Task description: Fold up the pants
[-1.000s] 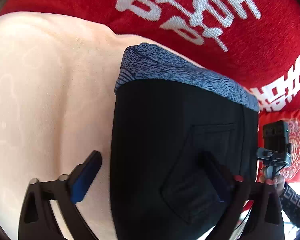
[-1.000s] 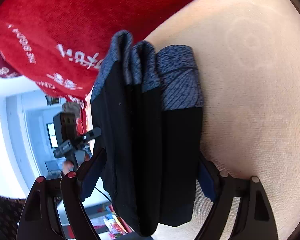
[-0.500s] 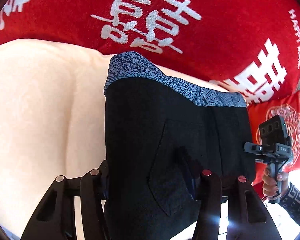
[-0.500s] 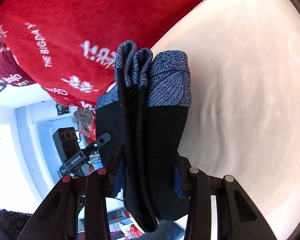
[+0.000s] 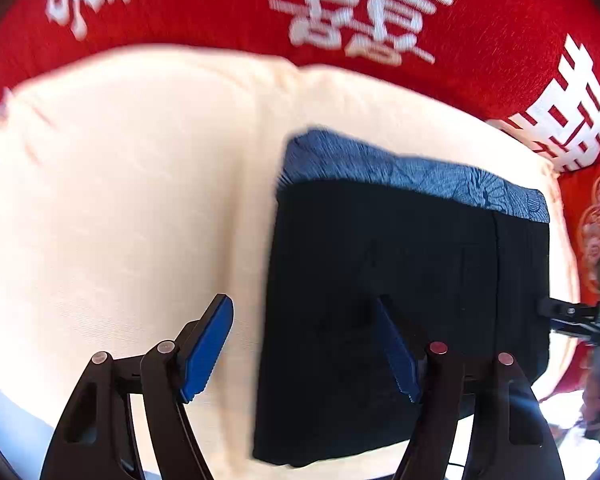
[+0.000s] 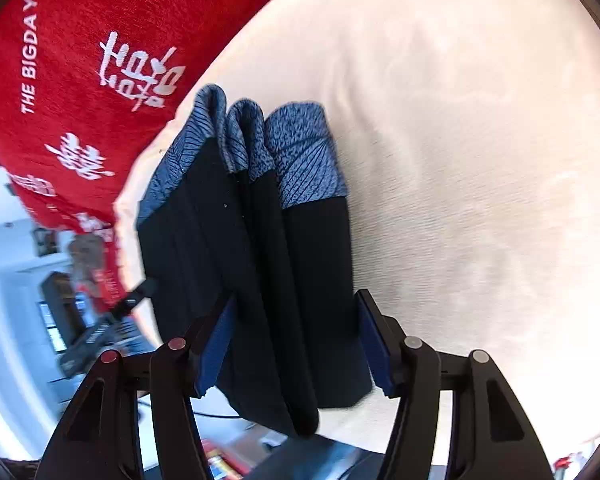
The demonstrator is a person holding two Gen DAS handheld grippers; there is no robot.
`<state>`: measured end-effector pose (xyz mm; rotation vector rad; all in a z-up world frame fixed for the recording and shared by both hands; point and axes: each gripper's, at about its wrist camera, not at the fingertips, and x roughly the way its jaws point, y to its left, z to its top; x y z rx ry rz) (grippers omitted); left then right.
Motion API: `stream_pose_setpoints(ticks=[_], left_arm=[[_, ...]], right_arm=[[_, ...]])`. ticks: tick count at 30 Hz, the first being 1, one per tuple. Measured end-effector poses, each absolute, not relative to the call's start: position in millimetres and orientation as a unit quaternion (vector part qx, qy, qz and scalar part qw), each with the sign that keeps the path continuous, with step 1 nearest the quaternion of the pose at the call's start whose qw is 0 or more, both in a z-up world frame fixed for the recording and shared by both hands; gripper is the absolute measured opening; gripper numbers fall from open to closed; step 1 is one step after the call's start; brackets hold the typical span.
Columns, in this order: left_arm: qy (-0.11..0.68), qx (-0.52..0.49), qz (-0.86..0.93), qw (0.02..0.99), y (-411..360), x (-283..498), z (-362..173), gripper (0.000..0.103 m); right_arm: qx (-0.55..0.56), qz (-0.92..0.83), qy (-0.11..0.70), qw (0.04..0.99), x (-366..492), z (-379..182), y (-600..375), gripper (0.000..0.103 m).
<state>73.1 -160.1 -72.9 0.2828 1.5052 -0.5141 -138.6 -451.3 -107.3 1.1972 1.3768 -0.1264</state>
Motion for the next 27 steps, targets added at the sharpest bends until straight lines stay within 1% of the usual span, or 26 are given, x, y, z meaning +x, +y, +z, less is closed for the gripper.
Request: stream_pose_setpoints(ticks=[2, 4, 5, 8, 10, 12, 14, 15, 16, 18, 20, 21, 22, 24, 26, 27], left_arm=[[0.653, 0.137, -0.238, 0.706, -166, 71, -55, 0.074], [0.641, 0.144, -0.249, 0.711, -174, 66, -44, 0.074], [0.639, 0.151, -0.253, 0.711, -180, 62, -43, 0.074], [0.639, 0.169, -0.249, 0.708, -196, 48, -57, 0.074], [0.648, 0.181, -0.240, 0.699, -202, 40, -75, 0.074], [0.634, 0.212, -0.229, 0.708, -203, 28, -85, 0.074], [0.614, 0.229, -0.239, 0.716, -204, 20, -87, 0.077], [0.612, 0.234, -0.244, 0.715, -205, 18, -86, 0.083], [0.613, 0.240, -0.249, 0.710, -205, 16, -85, 0.085], [0.608, 0.256, -0.251, 0.709, -205, 12, -81, 0.085], [0.602, 0.266, -0.244, 0.712, -203, 9, -73, 0.085], [0.602, 0.264, -0.245, 0.712, -201, 7, -68, 0.085], [0.605, 0.260, -0.247, 0.711, -198, 5, -64, 0.085], [0.612, 0.246, -0.252, 0.708, -194, 0, -53, 0.085], [0.617, 0.244, -0.252, 0.704, -192, -7, -45, 0.085], [0.620, 0.249, -0.250, 0.700, -191, -11, -42, 0.093]], right_arm=[[0.488, -0.074, 0.602, 0.628, -139, -89, -452, 0.061], [0.458, -0.075, 0.594, 0.657, -135, -66, -454, 0.033], [0.441, -0.072, 0.591, 0.671, -129, -56, -451, 0.030], [0.400, -0.061, 0.592, 0.697, -114, -41, -437, 0.030], [0.385, -0.053, 0.604, 0.696, -102, -44, -419, 0.030], [0.357, -0.060, 0.628, 0.689, -99, -57, -403, 0.030], [0.339, -0.068, 0.638, 0.688, -103, -66, -394, 0.030], [0.335, -0.072, 0.639, 0.689, -107, -68, -393, 0.030], [0.335, -0.076, 0.637, 0.691, -114, -67, -393, 0.030], [0.340, -0.087, 0.636, 0.687, -124, -63, -398, 0.030], [0.332, -0.117, 0.645, 0.679, -136, -61, -403, 0.034], [0.340, -0.127, 0.646, 0.672, -140, -62, -406, 0.042], [0.356, -0.140, 0.643, 0.663, -148, -62, -410, 0.044], [0.382, -0.158, 0.634, 0.653, -165, -56, -415, 0.044], [0.380, -0.168, 0.636, 0.650, -175, -49, -411, 0.045], [0.376, -0.173, 0.639, 0.649, -180, -44, -407, 0.046]])
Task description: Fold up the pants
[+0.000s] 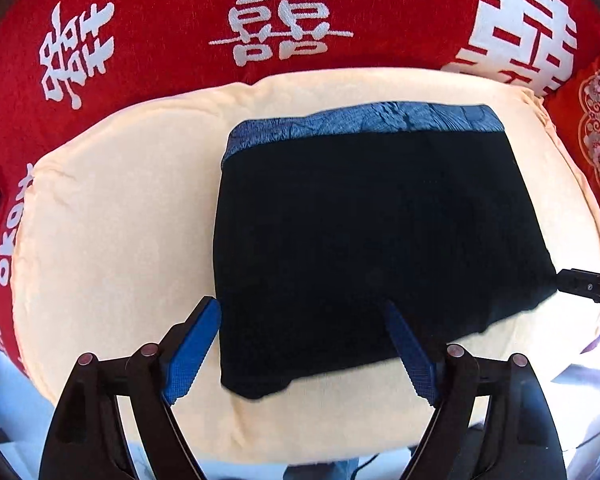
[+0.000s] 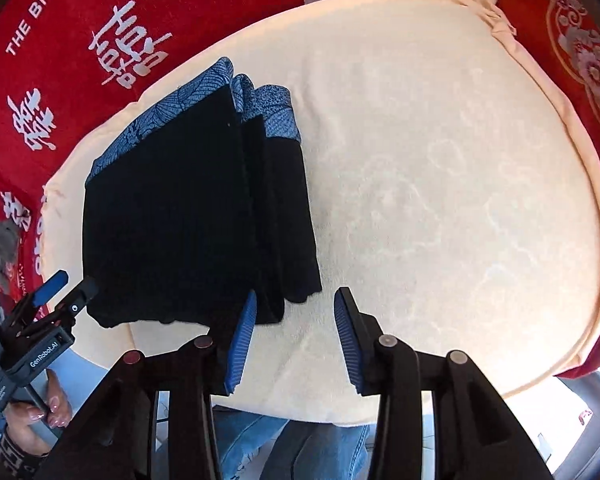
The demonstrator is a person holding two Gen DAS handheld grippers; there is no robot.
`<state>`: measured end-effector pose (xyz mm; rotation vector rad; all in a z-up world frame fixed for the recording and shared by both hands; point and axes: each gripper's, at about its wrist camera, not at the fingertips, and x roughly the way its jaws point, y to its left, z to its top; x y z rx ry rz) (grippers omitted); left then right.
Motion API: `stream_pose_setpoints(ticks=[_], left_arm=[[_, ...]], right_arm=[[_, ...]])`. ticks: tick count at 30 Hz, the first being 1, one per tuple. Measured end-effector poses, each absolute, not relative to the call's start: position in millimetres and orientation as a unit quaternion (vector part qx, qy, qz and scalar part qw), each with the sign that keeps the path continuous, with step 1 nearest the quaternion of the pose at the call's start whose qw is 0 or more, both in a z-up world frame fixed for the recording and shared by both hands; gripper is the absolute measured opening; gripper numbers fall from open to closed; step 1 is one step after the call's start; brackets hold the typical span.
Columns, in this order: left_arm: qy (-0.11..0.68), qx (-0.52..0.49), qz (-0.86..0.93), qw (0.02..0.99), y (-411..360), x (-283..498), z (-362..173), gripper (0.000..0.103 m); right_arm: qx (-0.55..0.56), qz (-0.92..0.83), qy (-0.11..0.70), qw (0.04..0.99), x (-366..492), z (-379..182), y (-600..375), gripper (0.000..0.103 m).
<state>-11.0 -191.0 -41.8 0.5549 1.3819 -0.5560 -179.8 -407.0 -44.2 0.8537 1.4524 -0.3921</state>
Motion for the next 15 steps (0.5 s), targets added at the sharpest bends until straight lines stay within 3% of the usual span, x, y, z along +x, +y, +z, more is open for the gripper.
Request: stream_pose_setpoints(ticks=[1, 7, 14, 15], left_arm=[[0.623, 0.255, -0.247, 0.697, -190, -16, -38, 0.103], [0.629, 0.255, -0.274, 0.681, -185, -46, -2, 0.103], [0.621, 0.244, -0.270, 0.694, -165, -57, 53, 0.103], [0.625, 0.245, -0.265, 0.692, -161, -57, 59, 0.103]], right_arm=[[0.373, -0.175, 0.642, 0.647, -185, -40, -402, 0.051], [0.376, -0.179, 0.653, 0.633, -199, -18, -363, 0.077], [0.338, -0.199, 0.634, 0.666, -194, 42, -332, 0.088], [0.330, -0.201, 0.631, 0.673, -192, 50, -330, 0.094]])
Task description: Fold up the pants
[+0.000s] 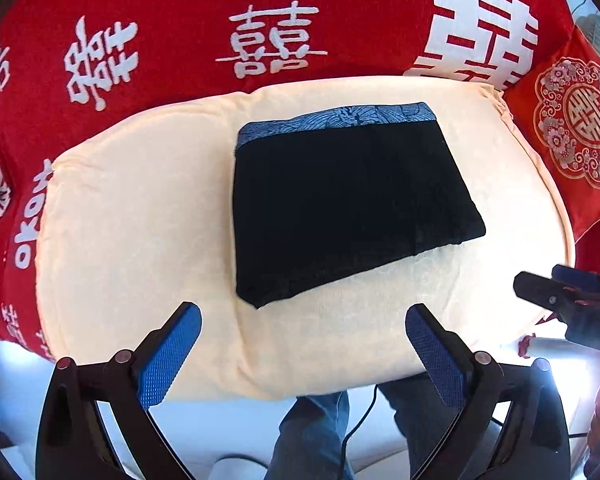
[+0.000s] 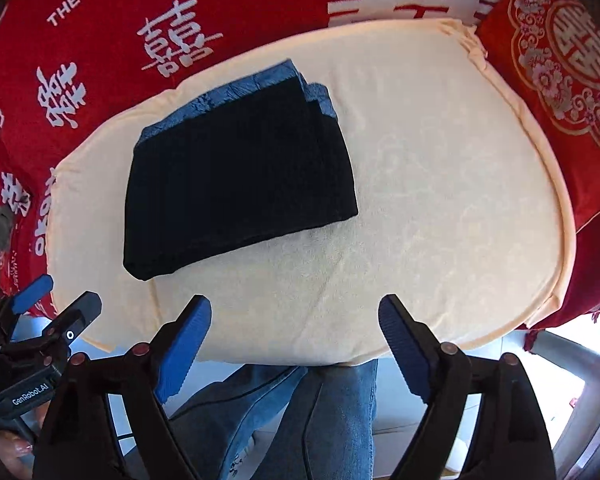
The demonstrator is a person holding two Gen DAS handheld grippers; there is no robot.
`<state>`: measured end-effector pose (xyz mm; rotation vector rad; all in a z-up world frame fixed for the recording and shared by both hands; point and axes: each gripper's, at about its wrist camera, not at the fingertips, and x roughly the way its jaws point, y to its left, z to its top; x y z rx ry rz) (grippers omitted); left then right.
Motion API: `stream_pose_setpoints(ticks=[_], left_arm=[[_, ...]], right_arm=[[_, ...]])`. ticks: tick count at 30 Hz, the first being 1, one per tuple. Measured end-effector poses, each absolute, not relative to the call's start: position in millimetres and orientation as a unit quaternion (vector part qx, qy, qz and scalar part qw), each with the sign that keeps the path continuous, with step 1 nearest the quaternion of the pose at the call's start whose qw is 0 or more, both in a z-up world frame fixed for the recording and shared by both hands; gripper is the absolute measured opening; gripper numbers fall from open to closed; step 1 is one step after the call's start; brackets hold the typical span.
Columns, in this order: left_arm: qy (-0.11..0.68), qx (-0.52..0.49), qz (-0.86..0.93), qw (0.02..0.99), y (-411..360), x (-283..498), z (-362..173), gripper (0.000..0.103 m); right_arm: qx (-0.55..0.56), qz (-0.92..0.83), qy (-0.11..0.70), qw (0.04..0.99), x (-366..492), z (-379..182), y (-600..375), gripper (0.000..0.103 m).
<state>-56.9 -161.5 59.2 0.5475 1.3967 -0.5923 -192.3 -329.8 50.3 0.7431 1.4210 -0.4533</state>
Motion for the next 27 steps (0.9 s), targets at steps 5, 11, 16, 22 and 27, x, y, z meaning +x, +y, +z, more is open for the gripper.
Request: stream_pose_setpoints(ticks=[5, 11, 16, 22, 27], left_arm=[[0.637, 0.230, -0.250, 0.692, -145, -52, 83, 0.103], [0.636, 0.228, -0.228, 0.701, -141, -52, 99, 0.103], [0.631, 0.219, -0.209, 0.714, -149, -55, 112, 0.103], [0.645, 0.203, -0.171, 0.717, -158, -68, 123, 0.103], [0.649, 0.209, -0.160, 0.714, -172, -78, 129, 0.103]], right_arm=[[0.327, -0.194, 0.628, 0.679, -183, 84, -321, 0.103], [0.317, -0.194, 0.641, 0.672, -175, 100, -319, 0.103], [0.308, -0.176, 0.647, 0.675, -170, 106, -328, 0.103], [0.295, -0.163, 0.660, 0.671, -172, 109, -340, 0.103], [0.286, -0.149, 0.667, 0.672, -174, 115, -348, 0.103]])
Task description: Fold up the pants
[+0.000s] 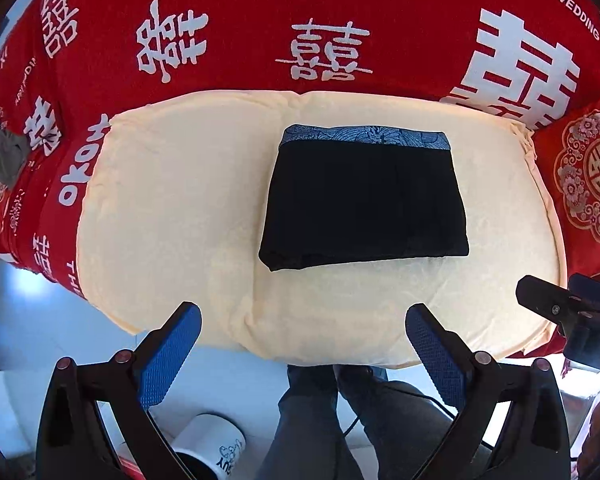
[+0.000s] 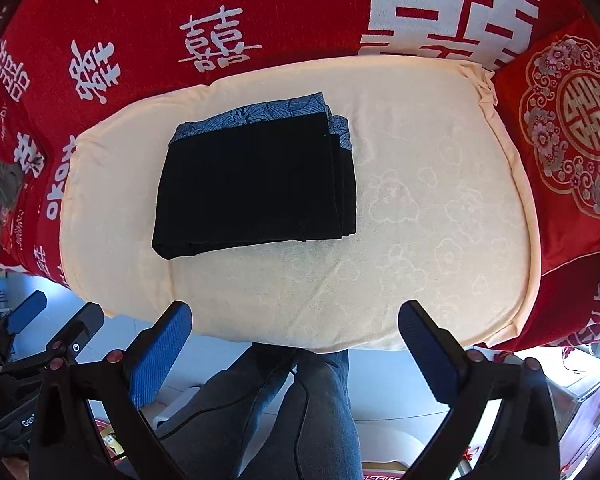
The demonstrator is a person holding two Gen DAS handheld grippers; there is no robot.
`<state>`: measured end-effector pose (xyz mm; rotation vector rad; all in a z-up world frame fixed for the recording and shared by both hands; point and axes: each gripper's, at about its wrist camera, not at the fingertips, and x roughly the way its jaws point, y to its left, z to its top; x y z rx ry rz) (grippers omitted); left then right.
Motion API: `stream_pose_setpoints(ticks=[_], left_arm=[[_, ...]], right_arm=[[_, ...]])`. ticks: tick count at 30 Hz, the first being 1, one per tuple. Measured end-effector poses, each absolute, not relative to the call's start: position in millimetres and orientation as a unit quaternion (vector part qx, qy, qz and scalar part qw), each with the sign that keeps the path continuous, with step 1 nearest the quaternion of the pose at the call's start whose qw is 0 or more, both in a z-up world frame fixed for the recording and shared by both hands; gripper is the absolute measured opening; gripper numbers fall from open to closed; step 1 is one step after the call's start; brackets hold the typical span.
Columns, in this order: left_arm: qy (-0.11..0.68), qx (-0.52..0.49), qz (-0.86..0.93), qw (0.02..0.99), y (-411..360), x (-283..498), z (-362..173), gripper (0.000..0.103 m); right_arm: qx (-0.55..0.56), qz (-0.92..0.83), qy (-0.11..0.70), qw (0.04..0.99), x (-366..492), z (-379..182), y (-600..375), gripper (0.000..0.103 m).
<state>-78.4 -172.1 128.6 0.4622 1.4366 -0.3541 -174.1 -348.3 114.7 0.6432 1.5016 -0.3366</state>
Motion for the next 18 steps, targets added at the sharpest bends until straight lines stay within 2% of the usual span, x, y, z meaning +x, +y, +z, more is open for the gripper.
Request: stream_pose_setpoints(ticks=[13, 18], left_arm=[[0.629, 0.252, -0.151, 0.720, -187, -80, 135, 0.103], [0.644, 0.241, -0.142, 0.712, -181, -83, 130, 0.102]], right_arm=[[0.239, -0.148, 0.667, 0.690, -170, 123, -346, 0.103], [0.222, -0.142, 0.672, 0.692, -167, 121, -344, 0.103]])
